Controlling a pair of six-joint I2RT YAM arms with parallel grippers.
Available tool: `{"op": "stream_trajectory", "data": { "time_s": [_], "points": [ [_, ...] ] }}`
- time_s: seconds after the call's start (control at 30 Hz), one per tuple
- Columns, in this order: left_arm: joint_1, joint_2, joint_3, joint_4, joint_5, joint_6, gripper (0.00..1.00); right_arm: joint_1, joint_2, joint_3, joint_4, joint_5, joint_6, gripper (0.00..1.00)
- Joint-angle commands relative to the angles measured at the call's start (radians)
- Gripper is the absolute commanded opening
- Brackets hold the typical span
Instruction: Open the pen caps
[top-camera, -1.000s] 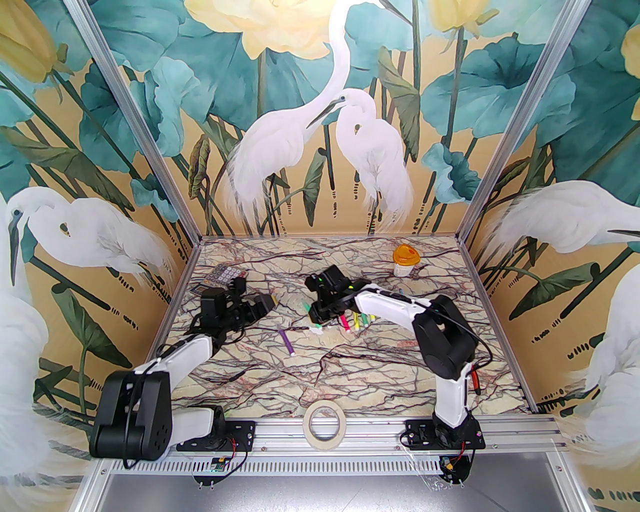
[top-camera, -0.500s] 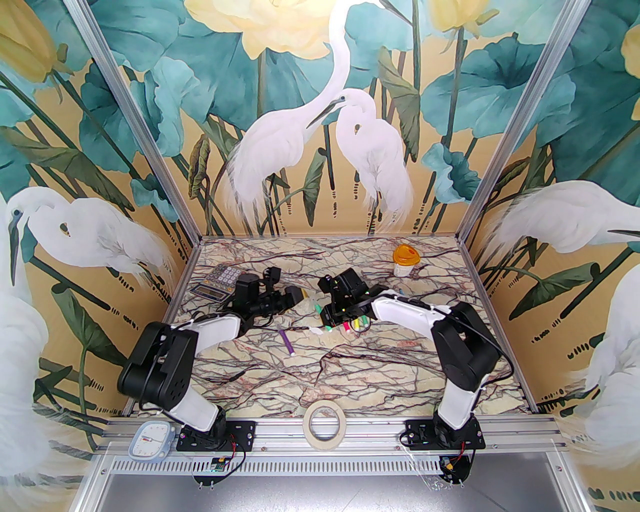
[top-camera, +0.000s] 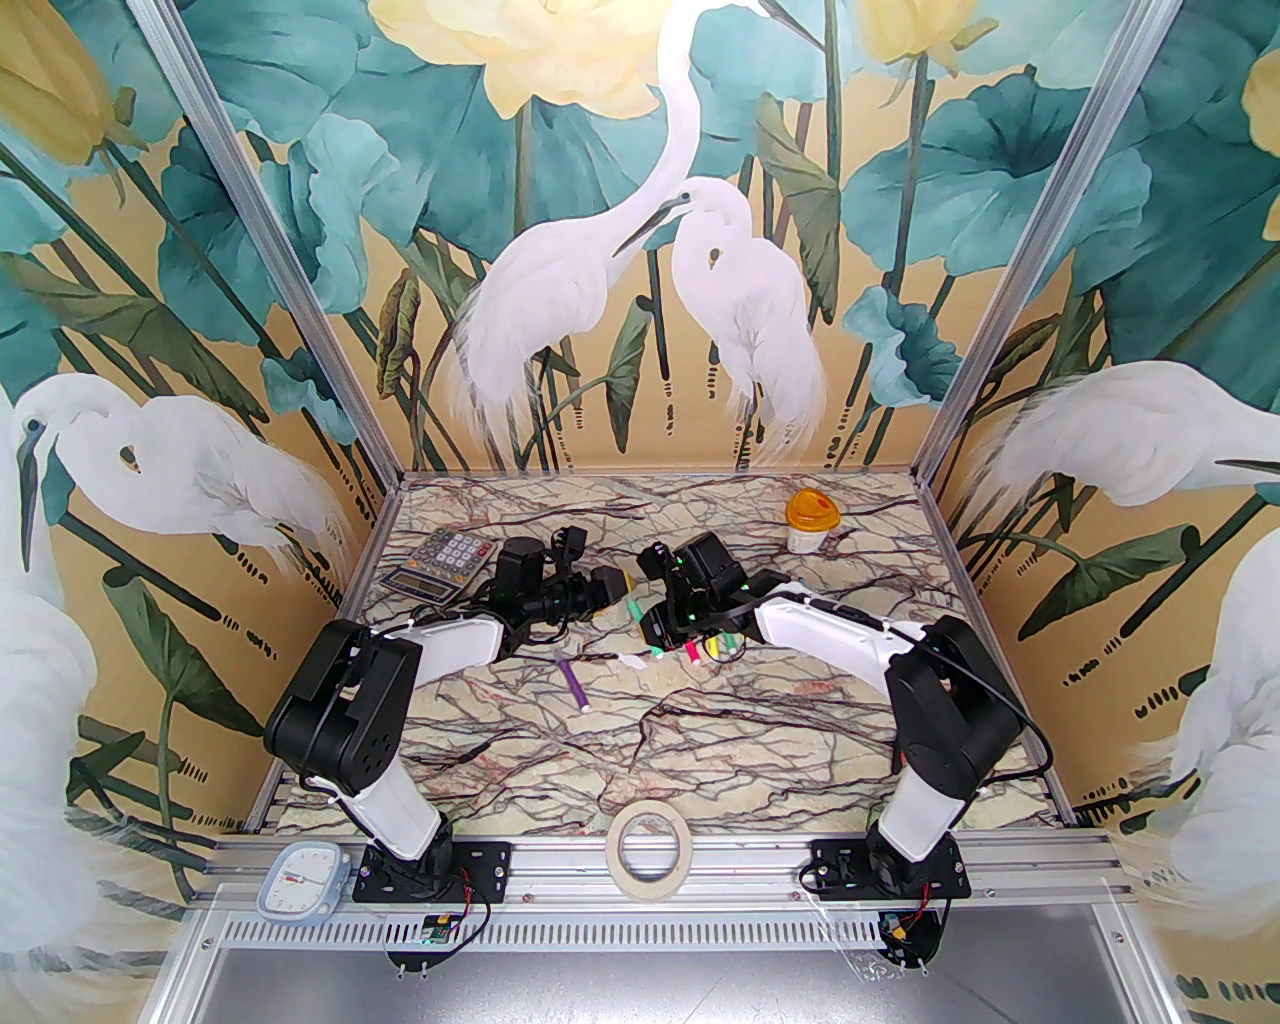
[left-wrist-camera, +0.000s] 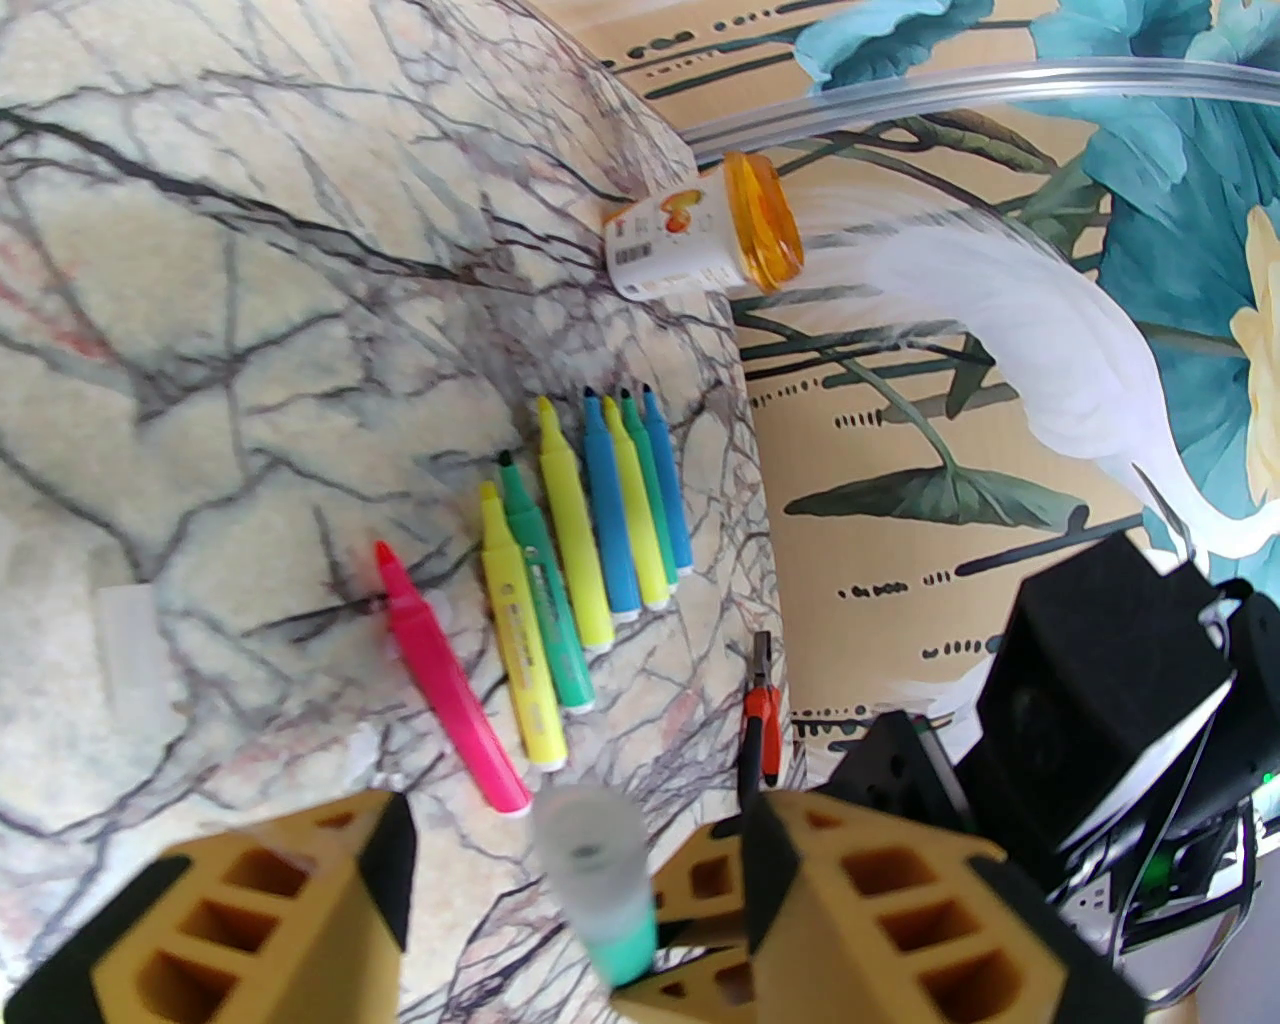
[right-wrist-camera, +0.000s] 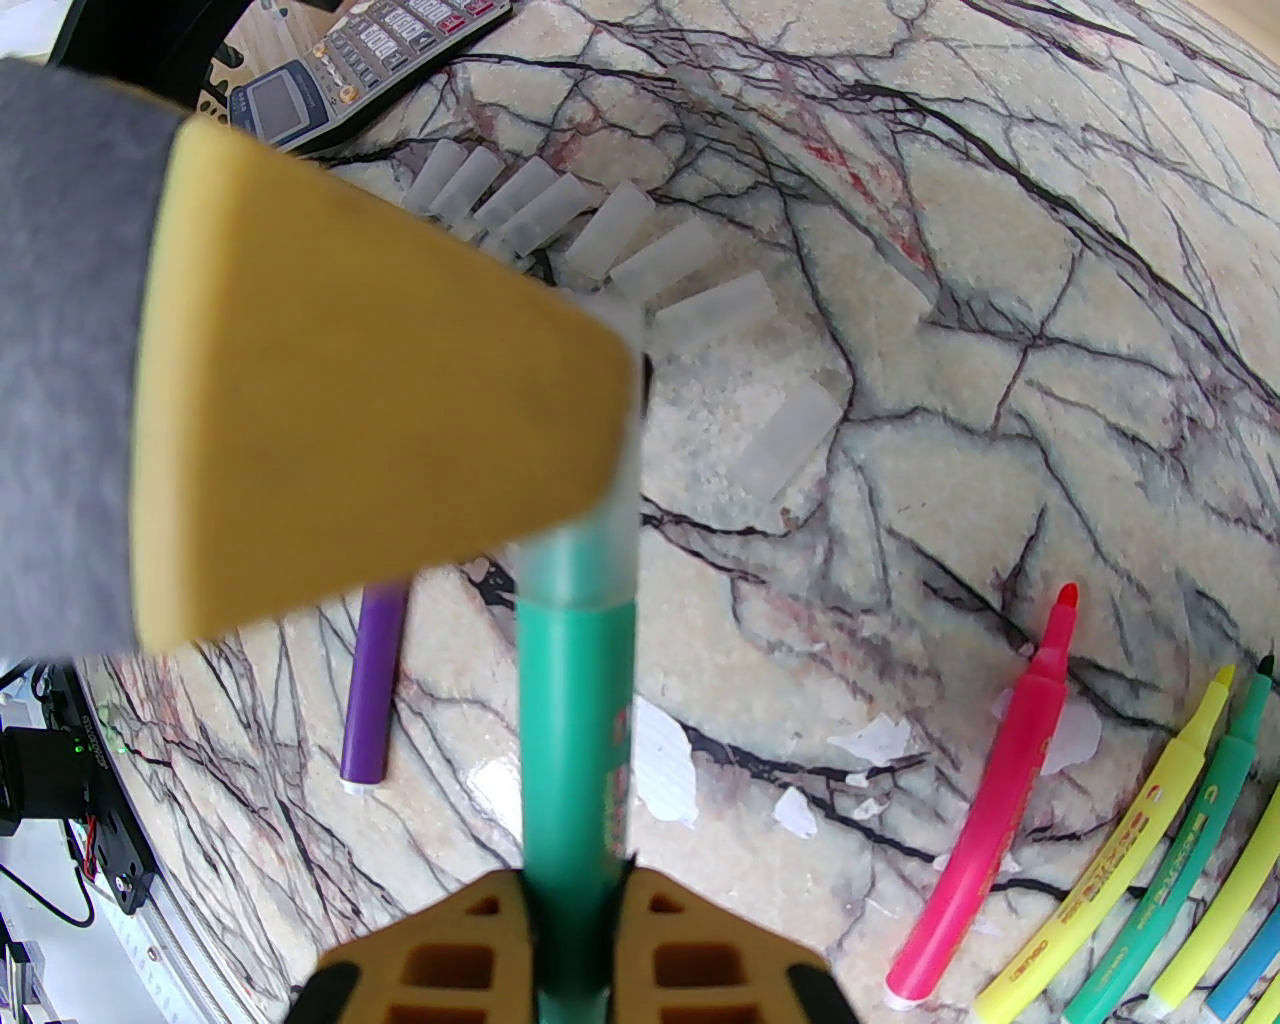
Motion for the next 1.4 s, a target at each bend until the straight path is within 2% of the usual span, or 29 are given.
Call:
{"op": "stream_trajectory", "data": {
  "time_s": [0.0, 0.57, 0.67, 0.77, 0.87, 1.0, 1.13, 1.37],
  "points": [
    [-0.01, 0.021, 0.027, 0.014, 0.035, -0.013, 0.54, 0.002, -0.027, -0.013, 0.022, -0.012, -0.017, 0.0],
    [-0.013, 0.024, 0.033, 0.015, 0.055, -0.026, 0.27, 0.001, -0.033, -0.019, 0.034, -0.008, -0.022, 0.0],
    [-0.013, 0.024, 0.035, 0.014, 0.057, -0.027, 0.2, 0.0, -0.034, -0.022, 0.037, -0.003, -0.022, 0.01],
    [-0.013, 0.022, 0.036, 0.015, 0.063, -0.029, 0.15, 0.0, -0.039, -0.029, 0.047, 0.005, -0.022, 0.12],
    [-0.014, 0.021, 0.035, 0.022, 0.075, -0.04, 0.1, 0.001, -0.044, -0.046, 0.078, 0.008, -0.02, 0.26],
    [-0.014, 0.011, 0.032, 0.066, 0.115, -0.076, 0.07, 0.0, -0.036, -0.053, 0.117, 0.001, -0.015, 0.32],
    [-0.014, -0.009, 0.03, 0.069, 0.129, -0.077, 0.07, 0.001, -0.024, -0.052, 0.145, -0.013, -0.004, 0.31],
    [-0.015, -0.041, 0.037, -0.031, 0.087, -0.015, 0.06, 0.0, -0.053, -0.074, 0.163, -0.017, -0.001, 0.09]
  ]
}}
